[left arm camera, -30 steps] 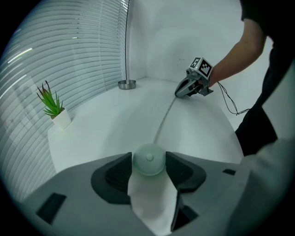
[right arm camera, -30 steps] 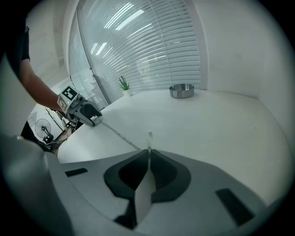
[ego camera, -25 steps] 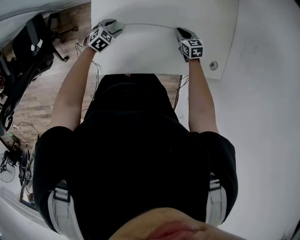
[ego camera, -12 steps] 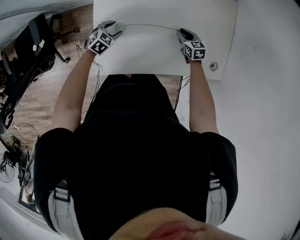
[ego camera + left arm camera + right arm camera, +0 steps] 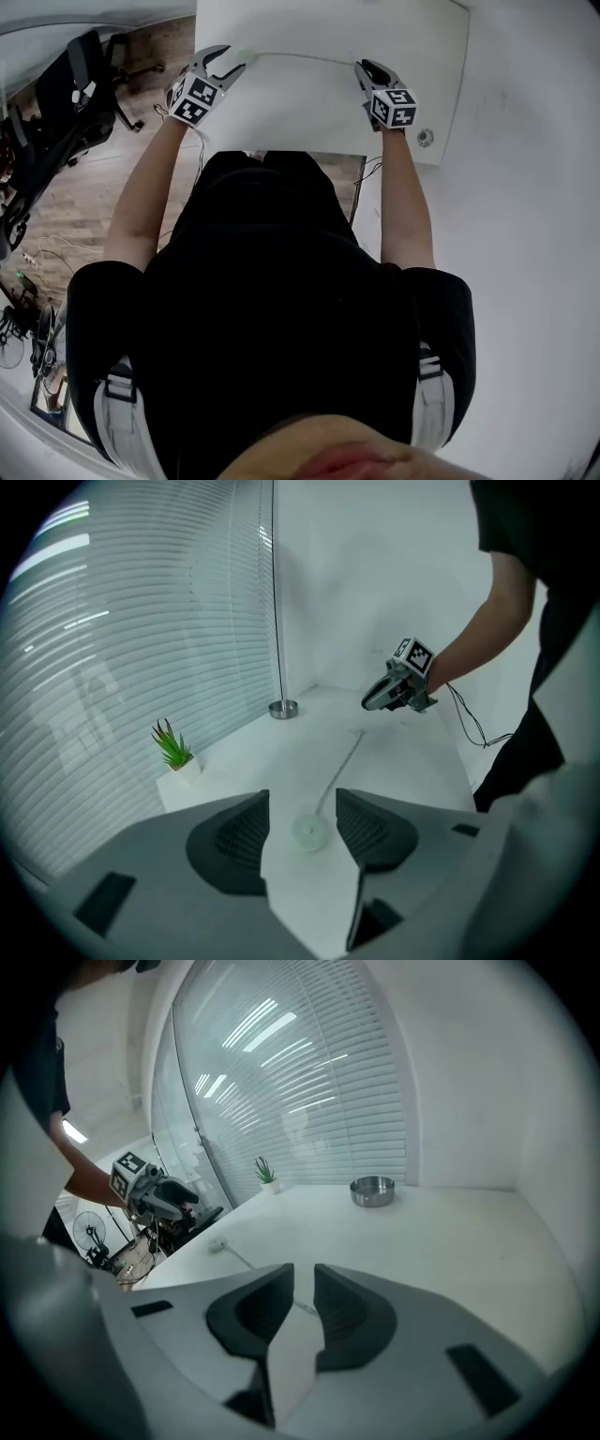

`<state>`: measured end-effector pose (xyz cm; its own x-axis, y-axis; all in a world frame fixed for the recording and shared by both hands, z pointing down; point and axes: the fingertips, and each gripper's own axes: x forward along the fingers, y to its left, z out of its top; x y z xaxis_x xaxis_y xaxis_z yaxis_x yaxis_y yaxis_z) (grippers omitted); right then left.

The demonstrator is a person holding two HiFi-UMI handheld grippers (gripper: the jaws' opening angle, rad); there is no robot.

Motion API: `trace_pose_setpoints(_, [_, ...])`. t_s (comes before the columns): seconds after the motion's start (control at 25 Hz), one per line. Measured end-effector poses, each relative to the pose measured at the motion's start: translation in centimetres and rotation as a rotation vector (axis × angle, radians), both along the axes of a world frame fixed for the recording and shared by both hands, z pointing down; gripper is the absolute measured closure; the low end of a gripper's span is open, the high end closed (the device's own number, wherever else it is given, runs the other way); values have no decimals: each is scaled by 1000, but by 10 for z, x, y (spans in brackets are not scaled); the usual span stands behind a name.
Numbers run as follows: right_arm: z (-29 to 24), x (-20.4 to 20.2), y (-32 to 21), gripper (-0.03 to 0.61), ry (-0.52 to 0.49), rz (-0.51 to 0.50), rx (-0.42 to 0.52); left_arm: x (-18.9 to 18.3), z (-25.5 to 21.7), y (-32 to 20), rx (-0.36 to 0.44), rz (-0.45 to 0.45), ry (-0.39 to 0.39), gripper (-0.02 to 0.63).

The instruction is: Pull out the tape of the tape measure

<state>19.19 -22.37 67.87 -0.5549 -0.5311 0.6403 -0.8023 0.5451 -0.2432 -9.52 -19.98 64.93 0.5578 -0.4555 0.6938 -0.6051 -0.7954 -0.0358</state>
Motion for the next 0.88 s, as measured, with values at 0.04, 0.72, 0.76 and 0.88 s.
trace_pose_setpoints(0.04, [-7, -2, 0, 505, -19, 9, 8, 0, -9, 1, 20, -2, 11, 379])
trace_pose_setpoints(0.72, [-182, -51, 22, 509, -256, 3, 295, 34, -179, 24, 272, 1, 300, 420])
trace_pose_setpoints(0.76, [-193, -55, 24, 511, -272, 2, 311, 34, -191, 25, 283, -2, 324, 427])
trace_pose_setpoints(0.88, [-225, -69, 29, 512, -298, -18, 365, 34, -219, 30, 309, -15, 393, 453])
